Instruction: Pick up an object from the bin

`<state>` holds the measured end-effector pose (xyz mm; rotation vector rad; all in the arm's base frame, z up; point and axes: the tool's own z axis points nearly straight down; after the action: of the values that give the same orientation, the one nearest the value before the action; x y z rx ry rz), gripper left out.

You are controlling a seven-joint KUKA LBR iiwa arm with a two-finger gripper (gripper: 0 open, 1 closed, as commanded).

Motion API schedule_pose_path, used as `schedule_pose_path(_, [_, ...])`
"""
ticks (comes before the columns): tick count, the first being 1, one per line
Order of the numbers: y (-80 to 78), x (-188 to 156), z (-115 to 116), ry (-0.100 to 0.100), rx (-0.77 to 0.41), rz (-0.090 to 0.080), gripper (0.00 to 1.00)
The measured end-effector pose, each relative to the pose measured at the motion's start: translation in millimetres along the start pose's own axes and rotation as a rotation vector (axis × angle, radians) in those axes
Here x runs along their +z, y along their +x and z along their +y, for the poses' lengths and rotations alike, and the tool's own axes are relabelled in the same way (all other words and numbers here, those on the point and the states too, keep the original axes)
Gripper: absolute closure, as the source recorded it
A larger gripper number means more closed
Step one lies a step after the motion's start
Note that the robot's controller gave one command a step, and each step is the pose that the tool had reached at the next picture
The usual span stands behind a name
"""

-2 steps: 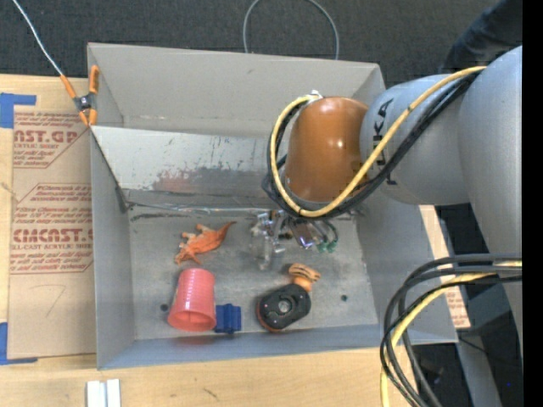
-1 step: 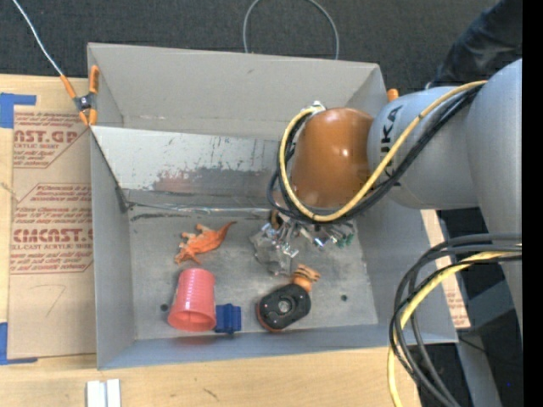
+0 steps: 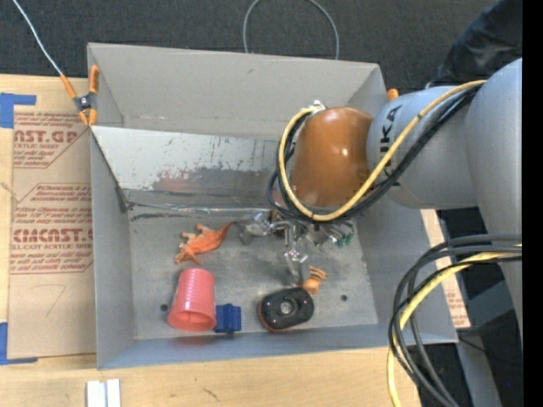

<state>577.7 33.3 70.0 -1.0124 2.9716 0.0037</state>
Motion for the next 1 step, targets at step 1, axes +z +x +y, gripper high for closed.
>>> schedule_pose_path(1, [8.5, -5.4, 33.8, 0.015, 0.103, -0.029, 0.00])
